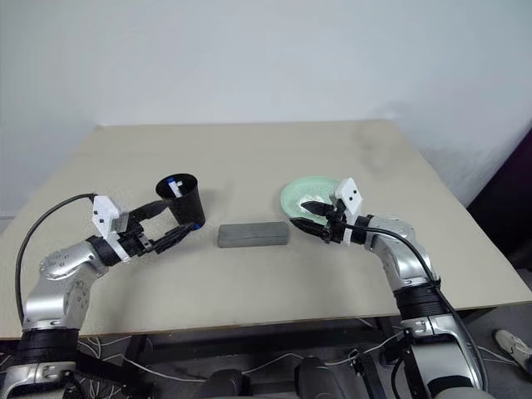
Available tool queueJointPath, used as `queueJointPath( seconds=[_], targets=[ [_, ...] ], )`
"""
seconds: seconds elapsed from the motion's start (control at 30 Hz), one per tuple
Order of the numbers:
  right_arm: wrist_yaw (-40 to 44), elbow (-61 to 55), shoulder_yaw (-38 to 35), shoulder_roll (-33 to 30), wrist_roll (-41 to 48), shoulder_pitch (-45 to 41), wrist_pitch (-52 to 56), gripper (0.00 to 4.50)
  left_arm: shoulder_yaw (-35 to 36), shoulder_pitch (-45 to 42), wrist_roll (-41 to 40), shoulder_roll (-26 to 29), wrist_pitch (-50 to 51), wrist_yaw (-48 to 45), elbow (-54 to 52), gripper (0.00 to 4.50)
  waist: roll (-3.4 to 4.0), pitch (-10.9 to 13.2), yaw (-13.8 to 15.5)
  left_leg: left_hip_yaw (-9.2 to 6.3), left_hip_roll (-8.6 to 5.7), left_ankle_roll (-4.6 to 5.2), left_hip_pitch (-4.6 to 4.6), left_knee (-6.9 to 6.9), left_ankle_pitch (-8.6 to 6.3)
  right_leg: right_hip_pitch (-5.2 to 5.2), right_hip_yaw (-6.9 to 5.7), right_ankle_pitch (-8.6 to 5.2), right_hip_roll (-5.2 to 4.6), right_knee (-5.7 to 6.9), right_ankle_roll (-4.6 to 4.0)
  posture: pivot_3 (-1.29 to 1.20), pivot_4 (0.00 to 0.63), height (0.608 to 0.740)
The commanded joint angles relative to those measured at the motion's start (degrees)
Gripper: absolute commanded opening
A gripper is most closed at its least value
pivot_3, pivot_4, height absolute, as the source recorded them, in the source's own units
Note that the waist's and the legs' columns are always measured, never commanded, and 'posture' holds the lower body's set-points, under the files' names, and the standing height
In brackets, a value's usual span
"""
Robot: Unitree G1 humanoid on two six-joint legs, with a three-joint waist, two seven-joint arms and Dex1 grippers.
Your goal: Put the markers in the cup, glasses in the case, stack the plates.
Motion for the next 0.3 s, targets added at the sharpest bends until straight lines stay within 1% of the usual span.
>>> queueJointPath(
  seconds=[0.03,0.1,0.3],
  targets=[
    [0.1,1.9,-2.6,-1.9,-0.6,-0.6,-2.9,2.72,0.5,1.8,3.2,-3.7,-4.9,6.8,1.7,4.32,0.01,0.0,0.0,-0.01,0.01,0.00,0.00,-0.02,0.00,0.00,-0.01,0.00,0.01,-0.02,0.00,0.00,0.000,0.737],
    [0.2,3.2,-3.4,-2.9,-0.5,0.6,-3.4,2.72,0.9,3.2,5.1,-6.4,-7.5,10.9,3.6,4.32,0.01,0.0,0.0,-0.01,0.00,0.00,-0.01,-0.06,0.00,-0.01,-0.01,0.00,0.01,-0.01,0.00,0.00,0.000,0.737],
    [-0.3,2.3,-3.6,-3.3,-0.3,2.5,-3.3,2.72,0.7,4.5,6.3,-8.4,-10.2,14.3,6.1,4.32,-0.01,0.0,0.0,-0.01,0.01,0.00,-0.03,-0.07,0.00,-0.04,0.00,0.00,0.05,0.00,-0.01,0.00,0.000,0.737]
  ],
)
